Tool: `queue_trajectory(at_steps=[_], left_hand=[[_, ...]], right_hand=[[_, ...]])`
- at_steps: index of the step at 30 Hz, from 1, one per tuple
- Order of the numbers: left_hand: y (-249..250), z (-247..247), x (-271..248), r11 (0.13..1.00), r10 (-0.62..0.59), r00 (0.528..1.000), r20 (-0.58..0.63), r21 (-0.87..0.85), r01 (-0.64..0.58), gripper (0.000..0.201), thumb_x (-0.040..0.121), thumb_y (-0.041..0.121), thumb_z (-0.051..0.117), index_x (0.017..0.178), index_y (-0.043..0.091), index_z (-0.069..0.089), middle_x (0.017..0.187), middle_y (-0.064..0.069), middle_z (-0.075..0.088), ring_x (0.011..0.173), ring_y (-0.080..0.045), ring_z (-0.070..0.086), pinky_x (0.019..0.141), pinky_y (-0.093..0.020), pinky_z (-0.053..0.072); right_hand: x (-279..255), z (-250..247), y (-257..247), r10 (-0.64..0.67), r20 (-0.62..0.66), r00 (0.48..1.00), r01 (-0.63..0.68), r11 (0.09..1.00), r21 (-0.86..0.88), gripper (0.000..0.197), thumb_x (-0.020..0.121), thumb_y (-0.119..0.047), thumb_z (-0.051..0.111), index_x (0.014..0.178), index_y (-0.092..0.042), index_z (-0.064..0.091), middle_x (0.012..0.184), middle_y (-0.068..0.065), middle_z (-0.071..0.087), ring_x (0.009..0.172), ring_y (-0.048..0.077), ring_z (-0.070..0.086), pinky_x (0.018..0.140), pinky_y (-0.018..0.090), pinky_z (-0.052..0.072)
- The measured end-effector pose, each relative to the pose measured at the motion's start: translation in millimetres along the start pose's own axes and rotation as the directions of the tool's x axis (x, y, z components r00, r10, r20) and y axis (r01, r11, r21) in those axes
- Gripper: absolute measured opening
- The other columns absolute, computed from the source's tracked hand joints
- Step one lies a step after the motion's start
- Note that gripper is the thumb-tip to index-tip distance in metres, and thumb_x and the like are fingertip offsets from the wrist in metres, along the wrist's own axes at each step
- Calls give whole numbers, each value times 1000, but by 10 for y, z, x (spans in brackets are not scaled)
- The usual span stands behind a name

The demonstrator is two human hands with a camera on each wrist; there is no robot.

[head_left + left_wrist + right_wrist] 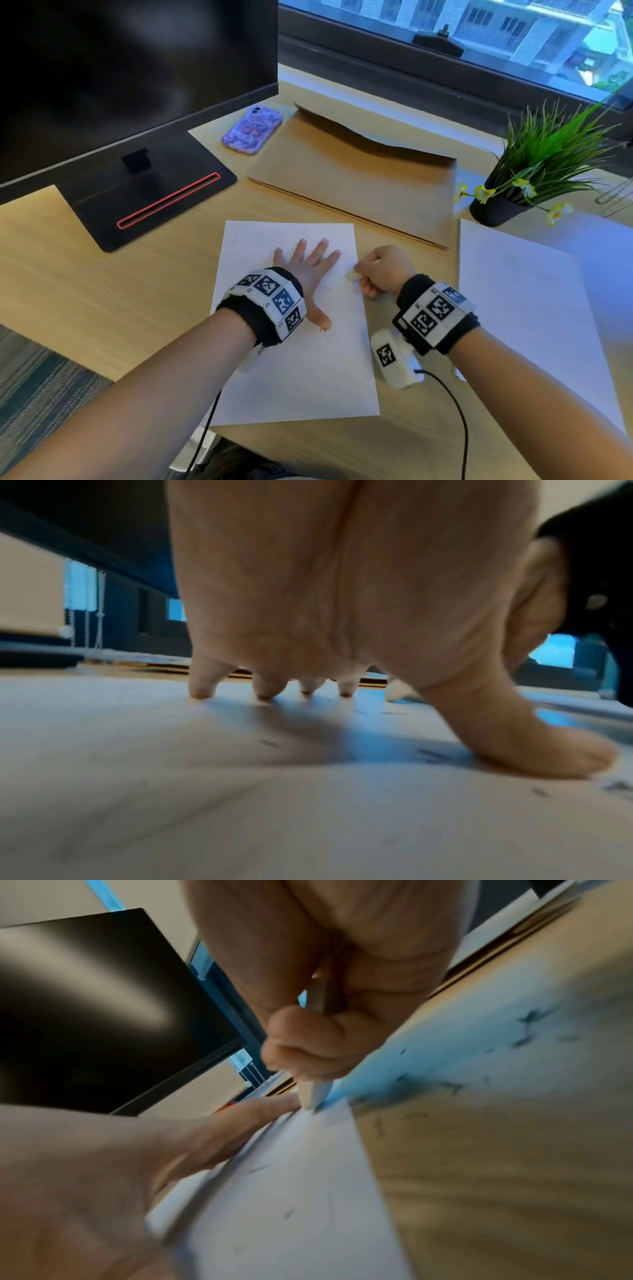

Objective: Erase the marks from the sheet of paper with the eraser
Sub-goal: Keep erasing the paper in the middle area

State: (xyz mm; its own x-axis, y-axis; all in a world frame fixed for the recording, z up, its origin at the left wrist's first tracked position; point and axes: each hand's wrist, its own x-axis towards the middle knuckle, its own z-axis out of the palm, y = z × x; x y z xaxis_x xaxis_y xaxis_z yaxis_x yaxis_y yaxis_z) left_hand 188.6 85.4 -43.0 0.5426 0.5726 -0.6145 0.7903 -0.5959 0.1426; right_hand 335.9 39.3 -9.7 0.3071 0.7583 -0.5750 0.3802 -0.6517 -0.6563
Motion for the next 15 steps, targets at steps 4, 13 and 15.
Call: queue_trajectory(at_steps=[4,13,15], left_hand=[[60,-20,-12,996,-23,998,-50,-92,18,111,72,62,66,149,33,-8,156,5,-23,144,-30,-15,109,-64,5],[153,-31,-21,995,-78,997,-29,-59,76,122,71,66,64,148,21,-19,154,4,-27,143,-32,-16,107,-67,10],[165,-31,-21,995,-81,996,-28,-61,79,122,71,66,65,148,21,-19,154,4,-26,143,-33,-15,107,-68,10]], right_hand=[[-51,25,34,28,126,992,-31,999,24,14,92,-12,56,79,-6,57,58,6,56,41,11,50,41,19,43],[184,4,-91,71,43,997,-76,991,112,18,93,-10,55,76,-5,56,56,9,55,43,16,49,44,25,42],[200,16,-93,51,-26,998,-47,990,136,16,93,-12,55,78,-6,56,57,9,55,43,16,49,44,25,43]])
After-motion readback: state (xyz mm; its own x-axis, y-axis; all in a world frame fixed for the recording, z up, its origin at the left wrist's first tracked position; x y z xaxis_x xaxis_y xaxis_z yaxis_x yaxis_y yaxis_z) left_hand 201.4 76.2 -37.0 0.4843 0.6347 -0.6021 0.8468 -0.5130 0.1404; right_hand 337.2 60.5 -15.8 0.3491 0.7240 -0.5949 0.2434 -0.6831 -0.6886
